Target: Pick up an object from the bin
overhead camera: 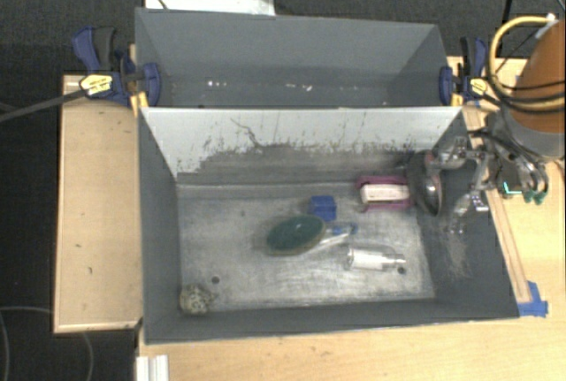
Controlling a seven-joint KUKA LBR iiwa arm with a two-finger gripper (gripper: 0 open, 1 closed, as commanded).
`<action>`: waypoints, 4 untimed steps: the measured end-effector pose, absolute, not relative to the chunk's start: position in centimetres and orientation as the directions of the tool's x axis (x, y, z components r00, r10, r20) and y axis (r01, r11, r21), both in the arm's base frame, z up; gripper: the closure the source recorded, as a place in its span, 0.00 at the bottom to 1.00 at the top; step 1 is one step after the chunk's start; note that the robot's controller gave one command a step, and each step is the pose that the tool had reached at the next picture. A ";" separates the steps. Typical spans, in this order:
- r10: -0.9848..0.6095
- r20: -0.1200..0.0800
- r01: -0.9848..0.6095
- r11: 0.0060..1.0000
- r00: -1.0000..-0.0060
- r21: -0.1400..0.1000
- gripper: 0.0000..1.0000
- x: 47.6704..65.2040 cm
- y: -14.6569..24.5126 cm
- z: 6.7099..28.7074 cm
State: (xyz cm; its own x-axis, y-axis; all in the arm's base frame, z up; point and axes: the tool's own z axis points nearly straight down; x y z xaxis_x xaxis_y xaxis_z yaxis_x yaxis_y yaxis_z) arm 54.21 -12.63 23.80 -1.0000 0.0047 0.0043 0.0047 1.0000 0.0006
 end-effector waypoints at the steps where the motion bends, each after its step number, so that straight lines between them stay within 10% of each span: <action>1: 0.128 -0.009 0.128 0.992 -0.992 0.002 0.00 49.7 -3.7 7.0; 4: 0.214 -0.007 0.214 0.977 -0.977 0.000 0.00 48.7 -5.2 7.4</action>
Offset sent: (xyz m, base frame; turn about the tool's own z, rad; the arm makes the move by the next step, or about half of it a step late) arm -0.0466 0.0878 -0.1680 0.1240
